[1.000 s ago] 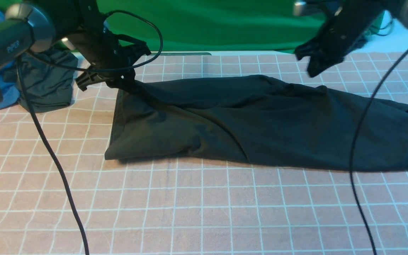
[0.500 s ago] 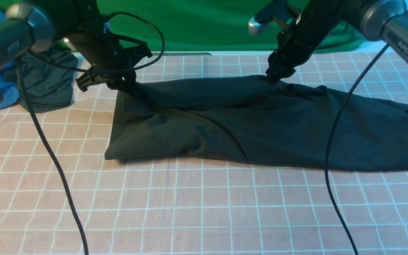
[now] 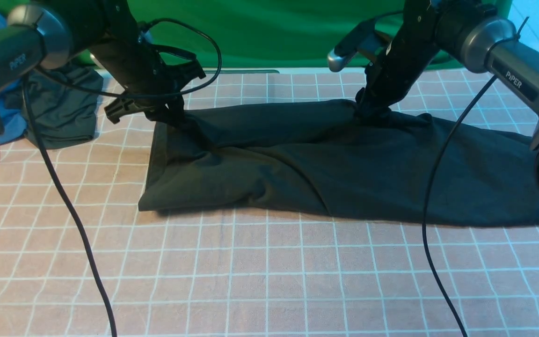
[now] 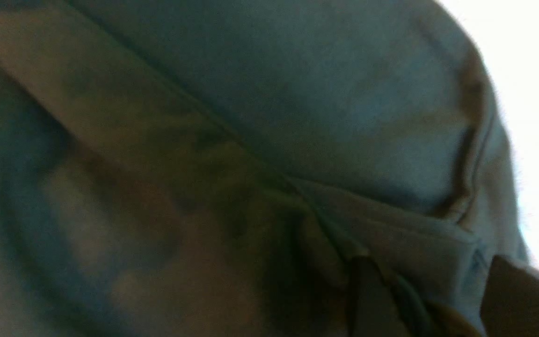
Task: Fold a long-sleeved shirt over a pink coffee tablecloth.
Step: 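Fold the black garment in half by bringing its near edge over to the far edge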
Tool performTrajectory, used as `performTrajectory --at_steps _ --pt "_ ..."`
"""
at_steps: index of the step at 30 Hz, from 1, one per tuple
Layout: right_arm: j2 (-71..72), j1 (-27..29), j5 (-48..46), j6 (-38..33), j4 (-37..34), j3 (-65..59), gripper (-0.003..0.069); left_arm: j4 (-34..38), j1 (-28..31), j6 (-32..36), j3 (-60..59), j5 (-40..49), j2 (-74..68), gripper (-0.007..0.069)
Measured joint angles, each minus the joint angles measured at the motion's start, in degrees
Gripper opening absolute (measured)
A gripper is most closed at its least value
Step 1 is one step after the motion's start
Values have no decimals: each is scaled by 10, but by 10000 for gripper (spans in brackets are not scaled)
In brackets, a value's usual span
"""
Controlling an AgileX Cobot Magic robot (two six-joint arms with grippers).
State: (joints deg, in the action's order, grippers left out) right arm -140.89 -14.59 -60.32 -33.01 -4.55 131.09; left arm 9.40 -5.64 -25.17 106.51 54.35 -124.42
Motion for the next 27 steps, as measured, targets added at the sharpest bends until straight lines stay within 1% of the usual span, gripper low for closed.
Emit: performTrajectory --at_steps 5,7,8,9,10,11,12,13,14,19,27 --pt "-9 0 0 -1 0 0 362 0 0 2 0 0 0 47" --pt "-11 0 0 -2 -1 0 316 0 0 2 0 0 0 47" --pt "-11 0 0 -2 -1 0 316 0 0 2 0 0 0 47" --pt "-12 0 0 -2 -1 0 265 0 0 0 0 -1 0 47" --pt "-12 0 0 -2 -1 0 237 0 0 0 0 -1 0 47" --pt "-14 0 1 0 -1 0 159 0 0 -1 0 -1 0 47" --pt "-15 0 2 2 -1 0 104 0 0 -2 0 -1 0 47" --pt "-15 0 3 3 -1 0 69 0 0 -2 0 -2 0 47" --pt "-15 0 3 4 2 0 55 0 0 -2 0 -4 0 47" --pt "-11 2 6 26 18 15 43 -7 0 -15 3 -4 0 47" --pt "3 14 7 44 23 52 41 -51 0 -48 23 -10 0 47"
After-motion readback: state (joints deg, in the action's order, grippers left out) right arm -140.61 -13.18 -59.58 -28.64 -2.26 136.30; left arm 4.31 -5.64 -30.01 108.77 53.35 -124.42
